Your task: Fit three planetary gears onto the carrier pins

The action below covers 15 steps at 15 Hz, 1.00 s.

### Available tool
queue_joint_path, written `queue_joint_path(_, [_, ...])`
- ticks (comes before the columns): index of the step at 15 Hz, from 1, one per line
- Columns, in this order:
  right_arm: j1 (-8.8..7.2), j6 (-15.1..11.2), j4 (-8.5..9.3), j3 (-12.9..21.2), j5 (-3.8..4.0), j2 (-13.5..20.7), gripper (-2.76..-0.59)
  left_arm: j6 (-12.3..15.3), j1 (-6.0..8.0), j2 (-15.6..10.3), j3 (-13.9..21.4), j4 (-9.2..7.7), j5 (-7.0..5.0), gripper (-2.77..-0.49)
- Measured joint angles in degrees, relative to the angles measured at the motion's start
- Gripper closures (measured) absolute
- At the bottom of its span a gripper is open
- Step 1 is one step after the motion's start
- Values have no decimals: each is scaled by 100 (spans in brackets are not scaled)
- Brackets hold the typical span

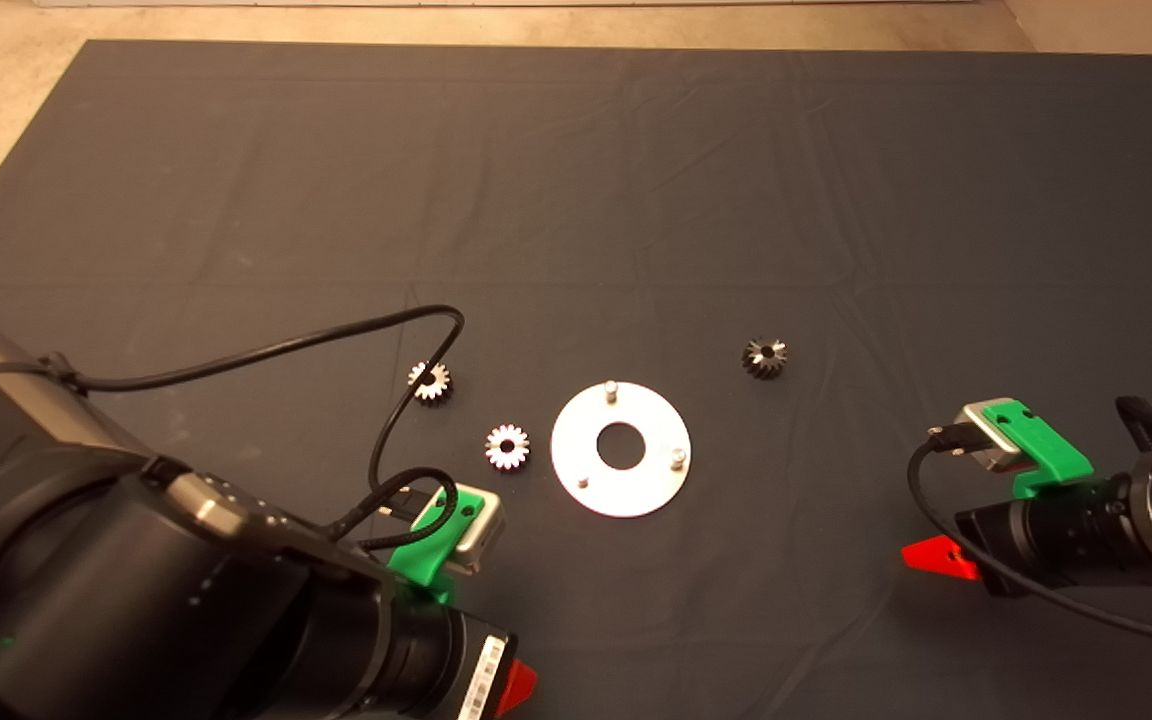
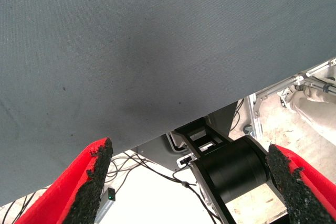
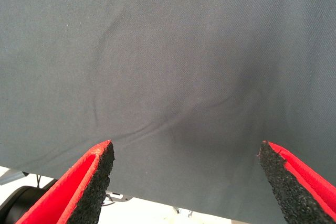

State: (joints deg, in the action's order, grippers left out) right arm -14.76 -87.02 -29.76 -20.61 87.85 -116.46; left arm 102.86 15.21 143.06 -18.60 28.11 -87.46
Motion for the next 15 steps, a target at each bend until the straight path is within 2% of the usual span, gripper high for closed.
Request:
queue_joint_path(9, [0, 151, -1, 0, 0, -2, -205, -26, 2, 30, 0, 0, 2, -207])
queue_joint_path(11, [0, 216, 0, 0, 0, -2, -205, -398, 2, -20, 0, 2, 0, -207])
queue_joint_path(12, [0, 282, -1, 0, 0, 0, -205, -677, 2, -53, 0, 2, 2, -207])
queue_joint_path(15, [0, 343, -1, 0, 0, 4, -205, -1353, 5, -386, -2, 0, 2, -207])
